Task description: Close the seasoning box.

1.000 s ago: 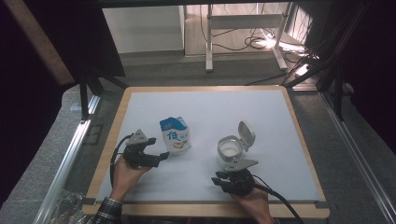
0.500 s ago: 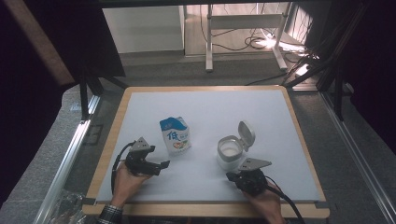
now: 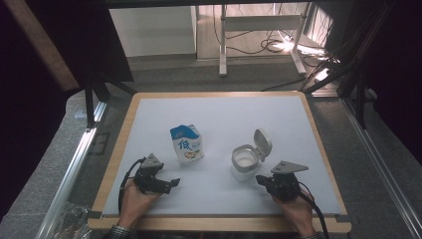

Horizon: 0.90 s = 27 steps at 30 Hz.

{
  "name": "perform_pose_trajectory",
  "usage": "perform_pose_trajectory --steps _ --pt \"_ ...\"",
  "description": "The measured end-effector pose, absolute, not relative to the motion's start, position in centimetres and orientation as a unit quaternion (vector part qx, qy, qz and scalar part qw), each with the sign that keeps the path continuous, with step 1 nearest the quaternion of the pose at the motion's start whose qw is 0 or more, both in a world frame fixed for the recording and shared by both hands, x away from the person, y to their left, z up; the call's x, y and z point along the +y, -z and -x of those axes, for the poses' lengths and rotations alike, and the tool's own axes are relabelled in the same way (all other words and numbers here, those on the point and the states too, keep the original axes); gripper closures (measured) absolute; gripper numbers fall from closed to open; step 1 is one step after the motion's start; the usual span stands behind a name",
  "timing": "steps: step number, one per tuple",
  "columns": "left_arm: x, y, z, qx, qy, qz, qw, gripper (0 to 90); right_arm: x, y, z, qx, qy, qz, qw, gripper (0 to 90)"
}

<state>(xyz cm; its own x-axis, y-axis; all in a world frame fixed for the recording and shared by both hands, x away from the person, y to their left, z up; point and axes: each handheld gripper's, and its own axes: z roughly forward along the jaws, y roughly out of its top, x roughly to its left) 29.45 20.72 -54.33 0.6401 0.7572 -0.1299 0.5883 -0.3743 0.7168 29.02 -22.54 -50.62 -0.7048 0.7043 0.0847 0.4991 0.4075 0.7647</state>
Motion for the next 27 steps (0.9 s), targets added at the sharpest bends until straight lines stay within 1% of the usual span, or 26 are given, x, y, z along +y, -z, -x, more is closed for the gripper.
perform_pose_trajectory --steps 9,14,17,22,27 --pt "20.2 54.9 -29.3 0.410 -0.114 -0.826 0.370 7.7 -23.6 49.4 -30.1 0.823 -0.408 -0.370 0.140 89.1" --pt "20.2 55.1 -29.2 0.409 -0.118 -0.824 0.373 7.7 -24.1 48.7 -30.9 0.820 -0.407 -0.375 0.147 89.0" --pt "20.1 55.2 -29.1 0.407 -0.123 -0.825 0.372 7.7 -24.3 48.5 -31.2 0.818 -0.409 -0.376 0.148 89.0" --pt "19.6 55.2 -29.0 0.399 -0.139 -0.835 0.353 7.1 -24.6 47.9 -31.8 0.812 -0.417 -0.382 0.145 89.0" --pt "19.6 55.2 -29.0 0.398 -0.140 -0.835 0.352 6.6 -24.8 47.2 -32.5 0.811 -0.419 -0.382 0.147 89.1"
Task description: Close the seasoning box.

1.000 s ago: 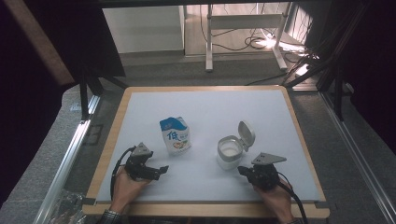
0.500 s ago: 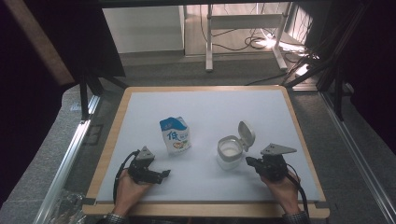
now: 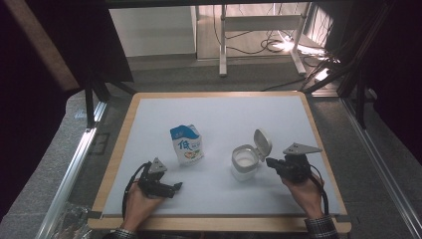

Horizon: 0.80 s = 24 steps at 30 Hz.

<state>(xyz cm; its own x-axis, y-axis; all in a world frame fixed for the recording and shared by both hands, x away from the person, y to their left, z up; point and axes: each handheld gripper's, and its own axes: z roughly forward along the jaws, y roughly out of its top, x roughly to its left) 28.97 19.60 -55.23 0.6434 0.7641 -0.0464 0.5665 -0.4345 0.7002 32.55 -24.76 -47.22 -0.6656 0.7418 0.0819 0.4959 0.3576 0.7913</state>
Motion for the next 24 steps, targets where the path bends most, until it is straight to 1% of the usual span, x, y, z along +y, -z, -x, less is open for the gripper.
perform_pose_trajectory --steps 7,14,24 --pt "19.6 55.2 -29.0 0.398 -0.141 -0.835 0.352 6.5 -25.0 46.3 -33.3 0.808 -0.423 -0.385 0.144 89.0" --pt "19.6 55.3 -28.9 0.400 -0.141 -0.834 0.353 6.5 -25.1 44.7 -33.8 0.805 -0.430 -0.380 0.153 88.9" --pt "19.6 55.2 -29.0 0.397 -0.141 -0.836 0.351 6.5 -24.4 43.3 -33.8 0.805 -0.442 -0.364 0.159 89.0"
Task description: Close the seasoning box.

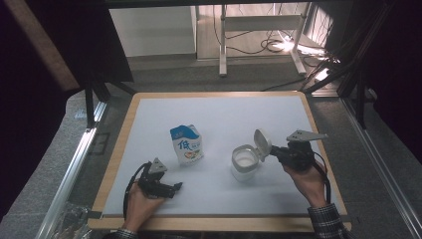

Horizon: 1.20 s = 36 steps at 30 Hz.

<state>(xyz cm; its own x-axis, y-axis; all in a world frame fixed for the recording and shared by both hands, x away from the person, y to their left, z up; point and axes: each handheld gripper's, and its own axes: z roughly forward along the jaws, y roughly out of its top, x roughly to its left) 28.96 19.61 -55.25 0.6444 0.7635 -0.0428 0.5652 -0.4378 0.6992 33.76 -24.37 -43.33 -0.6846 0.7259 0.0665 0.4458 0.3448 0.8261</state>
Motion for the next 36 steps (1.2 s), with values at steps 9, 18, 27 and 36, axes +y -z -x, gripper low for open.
perform_pose_trajectory --steps 9,18,27,36 --pt "19.6 55.3 -29.0 0.398 -0.142 -0.835 0.353 6.4 -23.3 43.0 -33.6 0.810 -0.445 -0.349 0.154 88.6" --pt "19.6 55.3 -29.0 0.398 -0.142 -0.835 0.353 6.4 -23.1 42.9 -33.6 0.812 -0.441 -0.345 0.164 83.9" --pt "19.6 55.3 -28.9 0.399 -0.141 -0.834 0.354 6.4 -23.9 42.6 -33.1 0.805 -0.442 -0.350 0.182 63.6" --pt "19.6 55.3 -28.9 0.399 -0.142 -0.834 0.354 6.4 -24.7 42.7 -32.1 0.805 -0.434 -0.355 0.193 50.4"
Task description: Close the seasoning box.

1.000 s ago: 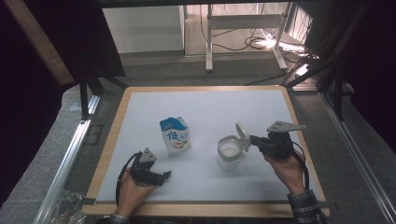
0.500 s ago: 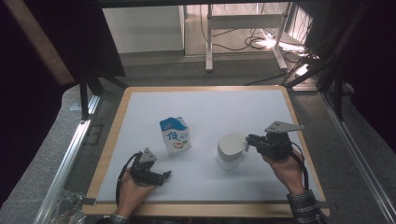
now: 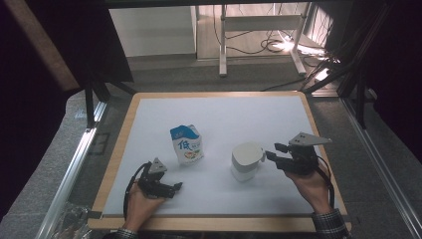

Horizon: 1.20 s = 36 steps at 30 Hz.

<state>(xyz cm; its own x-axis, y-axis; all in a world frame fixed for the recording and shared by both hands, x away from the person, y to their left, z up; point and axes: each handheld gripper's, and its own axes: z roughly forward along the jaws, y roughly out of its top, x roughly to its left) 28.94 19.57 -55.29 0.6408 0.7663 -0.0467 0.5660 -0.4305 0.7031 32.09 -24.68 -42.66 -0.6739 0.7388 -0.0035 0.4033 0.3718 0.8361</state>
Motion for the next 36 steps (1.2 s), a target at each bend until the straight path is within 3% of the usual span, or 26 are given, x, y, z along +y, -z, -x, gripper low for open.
perform_pose_trajectory --steps 15,36 --pt "19.6 55.3 -28.9 0.398 -0.142 -0.835 0.352 6.4 -25.3 45.1 -30.6 0.811 -0.397 -0.369 0.220 34.9" --pt "19.6 55.3 -28.9 0.399 -0.143 -0.833 0.354 6.5 -25.7 50.9 -30.3 0.823 -0.353 -0.397 0.202 28.7"
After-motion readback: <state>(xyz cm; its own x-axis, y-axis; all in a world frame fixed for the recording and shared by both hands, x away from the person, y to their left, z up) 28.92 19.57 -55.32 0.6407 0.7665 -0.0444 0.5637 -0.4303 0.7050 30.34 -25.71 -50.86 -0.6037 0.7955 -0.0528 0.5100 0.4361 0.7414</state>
